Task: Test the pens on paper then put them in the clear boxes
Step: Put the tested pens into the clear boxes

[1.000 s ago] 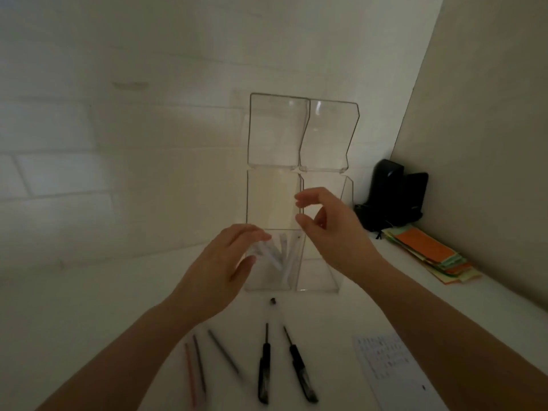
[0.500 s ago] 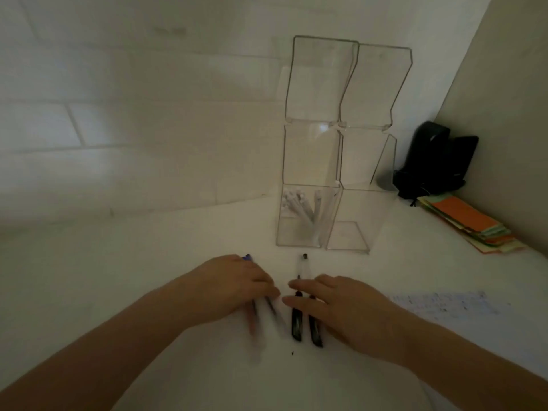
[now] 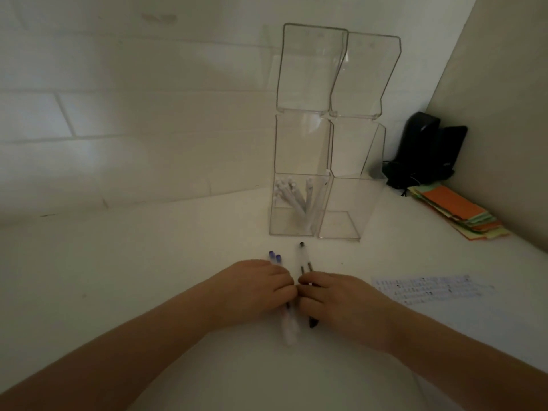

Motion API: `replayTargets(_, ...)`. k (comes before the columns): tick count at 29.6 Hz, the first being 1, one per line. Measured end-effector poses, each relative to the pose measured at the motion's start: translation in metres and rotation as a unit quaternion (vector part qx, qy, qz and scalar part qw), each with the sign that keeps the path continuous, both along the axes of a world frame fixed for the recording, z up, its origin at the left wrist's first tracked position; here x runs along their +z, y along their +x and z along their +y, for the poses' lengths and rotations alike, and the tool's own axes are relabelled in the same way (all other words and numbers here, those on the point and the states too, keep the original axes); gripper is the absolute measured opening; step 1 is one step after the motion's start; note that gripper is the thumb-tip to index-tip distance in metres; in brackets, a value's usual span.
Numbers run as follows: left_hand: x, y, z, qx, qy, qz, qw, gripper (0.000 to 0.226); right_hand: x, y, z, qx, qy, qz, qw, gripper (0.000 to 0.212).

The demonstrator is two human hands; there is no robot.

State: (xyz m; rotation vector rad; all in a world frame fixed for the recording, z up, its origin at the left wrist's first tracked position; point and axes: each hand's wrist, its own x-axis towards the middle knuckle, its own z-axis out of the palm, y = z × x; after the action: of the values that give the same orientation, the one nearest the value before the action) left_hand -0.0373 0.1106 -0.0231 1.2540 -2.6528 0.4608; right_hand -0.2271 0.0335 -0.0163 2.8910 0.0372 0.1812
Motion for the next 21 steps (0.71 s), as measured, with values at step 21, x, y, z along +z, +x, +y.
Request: replayTargets(21, 0.124, -0.074, -0.137, 0.094, -0.044, 0.586, 0.804, 0.015, 0.139, -0.007, -0.084, -0.257, 0.340, -0.526, 0.737, 0.003)
